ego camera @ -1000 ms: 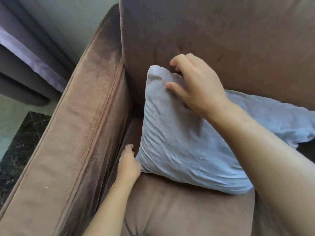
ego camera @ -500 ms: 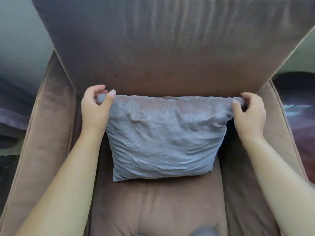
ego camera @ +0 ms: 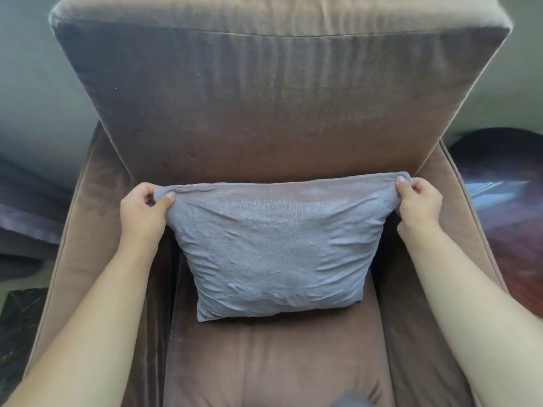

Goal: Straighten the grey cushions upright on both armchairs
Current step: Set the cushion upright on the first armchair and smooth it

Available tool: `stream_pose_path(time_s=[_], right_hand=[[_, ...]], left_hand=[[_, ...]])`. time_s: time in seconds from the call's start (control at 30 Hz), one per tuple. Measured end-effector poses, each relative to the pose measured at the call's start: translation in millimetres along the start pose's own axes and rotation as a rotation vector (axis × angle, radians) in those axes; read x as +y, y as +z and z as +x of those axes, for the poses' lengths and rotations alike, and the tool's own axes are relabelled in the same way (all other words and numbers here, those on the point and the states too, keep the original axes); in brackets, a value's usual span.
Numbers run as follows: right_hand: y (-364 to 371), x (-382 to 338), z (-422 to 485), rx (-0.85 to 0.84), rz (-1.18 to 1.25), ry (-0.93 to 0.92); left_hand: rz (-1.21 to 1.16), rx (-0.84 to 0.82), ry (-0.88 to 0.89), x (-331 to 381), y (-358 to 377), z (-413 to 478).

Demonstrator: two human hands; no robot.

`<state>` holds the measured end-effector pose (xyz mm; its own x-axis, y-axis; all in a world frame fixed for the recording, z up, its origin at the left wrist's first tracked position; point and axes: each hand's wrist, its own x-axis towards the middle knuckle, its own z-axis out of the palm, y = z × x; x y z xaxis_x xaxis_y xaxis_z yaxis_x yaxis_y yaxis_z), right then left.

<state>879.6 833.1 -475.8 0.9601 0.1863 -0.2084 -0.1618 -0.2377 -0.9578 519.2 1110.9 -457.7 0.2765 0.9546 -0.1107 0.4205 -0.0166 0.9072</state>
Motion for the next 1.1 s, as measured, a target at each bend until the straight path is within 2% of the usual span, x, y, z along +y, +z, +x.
stream_pose_path(time_s=[0.13,0.23,0.3,0.37,0.43,0.5,0.57,0.63,0.77,0.87,1.1], right_hand=[[11,2,0,0.003,0.083,0.087],[14,6,-4,-0.046,0.025,0.076],[7,15,-11,-0.066,0.019,0.094],[-6,41,-17,-0.087,0.054,0.193],[-20,80,-27,-0.083,0.047,0.302],[-33,123,-43,-0.061,0.001,0.396],[-47,167,-58,-0.054,-0.090,0.445],[-60,206,-72,-0.110,-0.192,0.454],[-74,252,-96,-0.227,-0.310,0.443],[-74,263,-100,-0.199,-0.384,0.366],[-69,263,-93,-0.246,-0.684,0.217]], left_hand=[[0.179,-0.017,0.019,1,-5,-6],[0.393,-0.008,-0.008,7,4,-12],[0.527,0.018,0.125,19,20,-23],[0.604,0.007,0.364,36,49,-40],[0.573,-0.139,0.537,58,93,-59],[0.496,-0.382,0.657,74,148,-71],[0.493,-0.571,0.718,87,200,-78],[0.530,-0.649,0.733,98,243,-81],[0.652,-0.565,0.809,111,297,-87],[0.657,-0.544,0.846,114,319,-92],[0.600,-0.404,0.801,129,327,-88]])
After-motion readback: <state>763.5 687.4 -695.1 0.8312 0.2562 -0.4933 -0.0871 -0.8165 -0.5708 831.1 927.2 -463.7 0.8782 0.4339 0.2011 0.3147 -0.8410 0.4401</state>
